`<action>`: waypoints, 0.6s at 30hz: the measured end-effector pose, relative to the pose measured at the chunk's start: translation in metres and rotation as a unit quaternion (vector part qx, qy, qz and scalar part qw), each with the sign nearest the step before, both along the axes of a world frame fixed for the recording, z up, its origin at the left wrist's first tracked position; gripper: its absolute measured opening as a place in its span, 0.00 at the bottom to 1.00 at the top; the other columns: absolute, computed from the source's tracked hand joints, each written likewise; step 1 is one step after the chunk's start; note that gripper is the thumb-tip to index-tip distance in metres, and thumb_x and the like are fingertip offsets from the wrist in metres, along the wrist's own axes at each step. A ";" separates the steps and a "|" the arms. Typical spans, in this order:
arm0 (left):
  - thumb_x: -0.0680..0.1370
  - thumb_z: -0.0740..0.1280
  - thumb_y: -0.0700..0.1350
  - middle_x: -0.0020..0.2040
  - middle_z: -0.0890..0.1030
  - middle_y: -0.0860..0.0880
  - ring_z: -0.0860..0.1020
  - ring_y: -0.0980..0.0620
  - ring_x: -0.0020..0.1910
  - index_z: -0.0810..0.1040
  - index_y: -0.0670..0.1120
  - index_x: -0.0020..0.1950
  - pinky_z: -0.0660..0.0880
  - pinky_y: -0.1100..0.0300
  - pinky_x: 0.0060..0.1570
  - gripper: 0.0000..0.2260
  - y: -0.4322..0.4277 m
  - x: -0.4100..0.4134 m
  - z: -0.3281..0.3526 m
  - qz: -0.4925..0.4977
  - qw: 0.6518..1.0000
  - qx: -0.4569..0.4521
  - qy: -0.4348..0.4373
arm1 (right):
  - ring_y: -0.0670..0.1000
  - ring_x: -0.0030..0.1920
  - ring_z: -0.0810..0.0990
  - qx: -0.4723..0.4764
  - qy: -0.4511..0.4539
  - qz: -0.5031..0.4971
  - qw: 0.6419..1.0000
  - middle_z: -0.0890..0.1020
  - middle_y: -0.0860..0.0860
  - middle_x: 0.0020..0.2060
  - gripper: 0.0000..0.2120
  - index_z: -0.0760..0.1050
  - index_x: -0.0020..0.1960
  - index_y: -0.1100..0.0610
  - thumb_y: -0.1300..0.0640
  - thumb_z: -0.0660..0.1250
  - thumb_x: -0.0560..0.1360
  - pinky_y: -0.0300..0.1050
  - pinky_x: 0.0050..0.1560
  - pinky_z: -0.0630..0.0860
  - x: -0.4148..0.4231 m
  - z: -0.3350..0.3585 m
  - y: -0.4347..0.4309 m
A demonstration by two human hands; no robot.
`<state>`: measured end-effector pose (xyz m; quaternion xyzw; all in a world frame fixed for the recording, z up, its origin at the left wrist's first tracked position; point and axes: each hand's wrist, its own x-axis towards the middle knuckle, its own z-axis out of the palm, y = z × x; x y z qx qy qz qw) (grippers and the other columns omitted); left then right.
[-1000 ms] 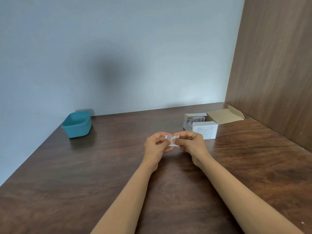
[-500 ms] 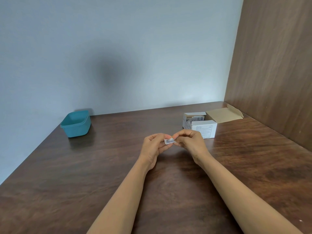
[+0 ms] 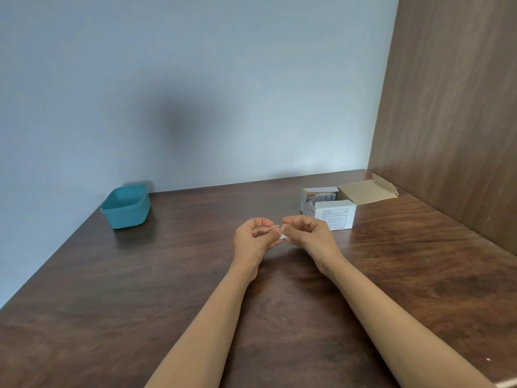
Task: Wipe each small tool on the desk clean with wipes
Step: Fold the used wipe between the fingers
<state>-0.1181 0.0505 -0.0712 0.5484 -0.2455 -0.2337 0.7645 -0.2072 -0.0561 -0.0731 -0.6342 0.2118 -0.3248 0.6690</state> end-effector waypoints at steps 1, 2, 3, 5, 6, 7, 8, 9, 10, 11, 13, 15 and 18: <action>0.71 0.71 0.27 0.39 0.83 0.40 0.83 0.50 0.38 0.75 0.38 0.44 0.82 0.59 0.41 0.09 0.000 0.000 0.000 0.001 1.000 -0.001 -0.004 | 0.50 0.43 0.82 -0.007 0.010 0.003 1.000 0.84 0.59 0.43 0.07 0.82 0.49 0.62 0.65 0.73 0.71 0.44 0.47 0.81 -0.002 -0.001 0.000; 0.71 0.71 0.28 0.40 0.83 0.40 0.83 0.50 0.38 0.76 0.38 0.44 0.82 0.59 0.42 0.09 0.000 0.000 0.000 0.000 1.000 0.000 -0.008 | 0.50 0.42 0.82 -0.009 0.017 0.005 1.000 0.84 0.59 0.42 0.06 0.82 0.48 0.62 0.64 0.73 0.70 0.43 0.45 0.81 -0.003 -0.002 0.000; 0.71 0.72 0.28 0.40 0.83 0.40 0.83 0.49 0.39 0.77 0.39 0.44 0.82 0.57 0.43 0.09 0.001 0.000 -0.001 -0.002 1.000 0.004 -0.014 | 0.49 0.41 0.82 -0.006 0.021 0.006 1.000 0.84 0.58 0.41 0.05 0.83 0.46 0.62 0.64 0.74 0.70 0.42 0.43 0.81 -0.005 -0.002 0.000; 0.71 0.72 0.30 0.41 0.84 0.41 0.83 0.49 0.40 0.78 0.39 0.45 0.82 0.55 0.46 0.08 0.001 0.001 -0.002 -0.006 0.999 0.021 -0.028 | 0.46 0.37 0.82 0.012 0.024 0.004 1.000 0.84 0.56 0.38 0.04 0.82 0.45 0.63 0.66 0.73 0.70 0.39 0.38 0.80 -0.007 -0.001 0.001; 0.71 0.72 0.31 0.41 0.84 0.41 0.83 0.49 0.41 0.79 0.40 0.45 0.82 0.54 0.48 0.07 0.001 0.001 -0.002 -0.007 0.999 0.030 -0.034 | 0.45 0.35 0.81 0.020 0.024 0.002 1.000 0.83 0.55 0.36 0.03 0.82 0.44 0.63 0.66 0.73 0.70 0.38 0.37 0.79 -0.007 0.001 0.002; 0.72 0.72 0.32 0.42 0.84 0.40 0.83 0.49 0.41 0.80 0.40 0.46 0.82 0.54 0.48 0.07 0.001 0.001 -0.002 -0.008 0.998 0.040 -0.042 | 0.45 0.34 0.81 0.027 0.024 0.001 0.999 0.83 0.54 0.34 0.03 0.82 0.44 0.63 0.67 0.72 0.71 0.37 0.36 0.79 -0.007 0.002 0.001; 0.73 0.72 0.33 0.42 0.84 0.40 0.83 0.49 0.41 0.81 0.40 0.46 0.82 0.56 0.47 0.05 0.001 0.000 -0.002 -0.011 0.998 0.049 -0.049 | 0.45 0.33 0.80 0.035 0.024 -0.002 0.999 0.82 0.53 0.33 0.02 0.82 0.43 0.63 0.68 0.72 0.71 0.37 0.35 0.78 -0.008 0.002 0.001; 0.74 0.72 0.34 0.42 0.84 0.39 0.83 0.49 0.40 0.81 0.40 0.46 0.82 0.59 0.44 0.04 0.001 -0.002 -0.001 -0.014 0.997 0.057 -0.057 | 0.45 0.33 0.80 0.039 0.024 -0.003 0.999 0.82 0.52 0.32 0.03 0.81 0.42 0.62 0.68 0.72 0.71 0.37 0.35 0.78 -0.008 0.003 0.001; 0.75 0.70 0.35 0.41 0.83 0.39 0.83 0.50 0.38 0.81 0.39 0.46 0.81 0.62 0.41 0.02 0.002 -0.004 -0.001 -0.016 0.995 0.068 -0.069 | 0.46 0.32 0.79 0.039 0.025 -0.005 0.999 0.82 0.52 0.31 0.04 0.81 0.41 0.62 0.69 0.71 0.71 0.36 0.35 0.77 -0.008 0.003 0.001; 0.76 0.69 0.35 0.39 0.83 0.40 0.84 0.50 0.36 0.81 0.39 0.45 0.80 0.63 0.38 0.02 0.002 -0.007 -0.001 -0.013 0.992 0.085 -0.090 | 0.47 0.32 0.78 0.035 0.028 -0.006 0.999 0.81 0.52 0.30 0.05 0.80 0.40 0.61 0.70 0.71 0.71 0.36 0.34 0.77 -0.009 0.003 0.001; 0.77 0.68 0.36 0.36 0.83 0.42 0.84 0.52 0.34 0.80 0.41 0.42 0.79 0.63 0.36 0.04 0.002 -0.011 -0.001 0.003 0.982 0.123 -0.141 | 0.47 0.29 0.76 0.013 0.040 -0.011 0.999 0.80 0.53 0.29 0.07 0.79 0.39 0.61 0.71 0.70 0.71 0.36 0.32 0.74 -0.010 0.003 0.003; 0.76 0.67 0.36 0.35 0.83 0.42 0.83 0.53 0.33 0.78 0.42 0.40 0.80 0.61 0.36 0.05 0.003 -0.015 0.000 0.019 0.974 0.146 -0.171 | 0.47 0.27 0.73 -0.023 0.057 -0.022 0.998 0.77 0.55 0.28 0.08 0.78 0.38 0.61 0.71 0.69 0.72 0.36 0.30 0.72 -0.011 0.003 0.006; 0.76 0.67 0.35 0.33 0.82 0.44 0.81 0.54 0.31 0.77 0.43 0.39 0.79 0.58 0.38 0.07 0.008 -0.020 -0.001 0.040 0.964 0.168 -0.201 | 0.49 0.28 0.72 -0.074 0.083 -0.023 0.994 0.77 0.56 0.28 0.08 0.77 0.38 0.59 0.69 0.69 0.72 0.40 0.33 0.71 -0.013 0.001 0.011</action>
